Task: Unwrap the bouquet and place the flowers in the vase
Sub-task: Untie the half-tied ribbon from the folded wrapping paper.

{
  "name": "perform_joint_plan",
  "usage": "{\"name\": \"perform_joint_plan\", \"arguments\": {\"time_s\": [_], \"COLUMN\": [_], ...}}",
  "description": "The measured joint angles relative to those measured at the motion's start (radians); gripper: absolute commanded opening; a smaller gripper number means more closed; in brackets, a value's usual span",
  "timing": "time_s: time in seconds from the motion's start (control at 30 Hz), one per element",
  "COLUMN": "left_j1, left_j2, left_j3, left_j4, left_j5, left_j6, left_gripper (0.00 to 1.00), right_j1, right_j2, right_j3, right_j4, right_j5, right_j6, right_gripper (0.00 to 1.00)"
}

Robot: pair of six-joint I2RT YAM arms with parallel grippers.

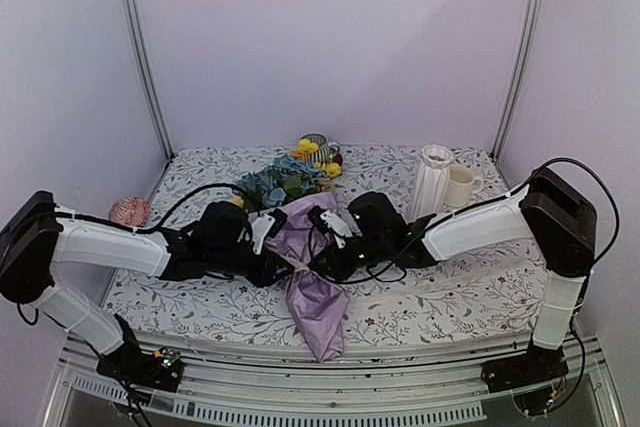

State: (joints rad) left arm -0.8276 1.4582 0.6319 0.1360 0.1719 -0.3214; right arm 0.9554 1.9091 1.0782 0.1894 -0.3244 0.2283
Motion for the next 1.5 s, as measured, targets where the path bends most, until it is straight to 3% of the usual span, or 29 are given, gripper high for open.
{"name": "perform_joint_plan", "arguments": {"time_s": [0.33, 0.4, 0.57, 0.8, 1.1, 1.27, 1.4, 1.5], "left_j1": [-0.064, -0.071, -0.078, -0.08, -0.08, -0.08, -0.08, -0.08], "left_j2": [0.1, 0.118, 0.164, 0.142, -0.025, -0.025, -0.025, -0.026], "left_j3": [0.076, 0.091, 0.139, 0.134, 0.033, 0.016, -0.001, -0.017], "left_j4": [-0.026, -0.032, -0.064, -0.084, -0.052, -0.032, -0.005, 0.013], "left_j5": [-0.101, -0.118, -0.185, -0.227, -0.183, -0.178, -0.179, -0.181], "left_j6": [0.031, 0.035, 0.035, 0.029, -0.002, -0.026, -0.041, -0.051], "left_gripper": [0.3, 0.25, 0.01, 0.0, 0.0, 0.0, 0.0, 0.0], "right_j1": [0.006, 0.006, 0.006, 0.006, 0.006, 0.008, 0.016, 0.027], "right_j2": [-0.011, -0.011, -0.01, 0.0, 0.011, 0.021, 0.033, 0.048], "right_j3": [-0.007, -0.007, -0.006, -0.007, -0.006, -0.001, 0.007, 0.024], "right_j4": [0.029, 0.031, 0.036, 0.037, 0.037, 0.042, 0.047, 0.048], "right_j5": [-0.041, -0.045, -0.034, 0.008, 0.053, 0.048, 0.017, 0.01], "right_j6": [0.038, 0.043, 0.049, 0.048, 0.049, 0.055, 0.044, 0.037], "right_gripper": [0.1, 0.14, 0.28, 0.31, 0.34, 0.48, 0.41, 0.28]}}
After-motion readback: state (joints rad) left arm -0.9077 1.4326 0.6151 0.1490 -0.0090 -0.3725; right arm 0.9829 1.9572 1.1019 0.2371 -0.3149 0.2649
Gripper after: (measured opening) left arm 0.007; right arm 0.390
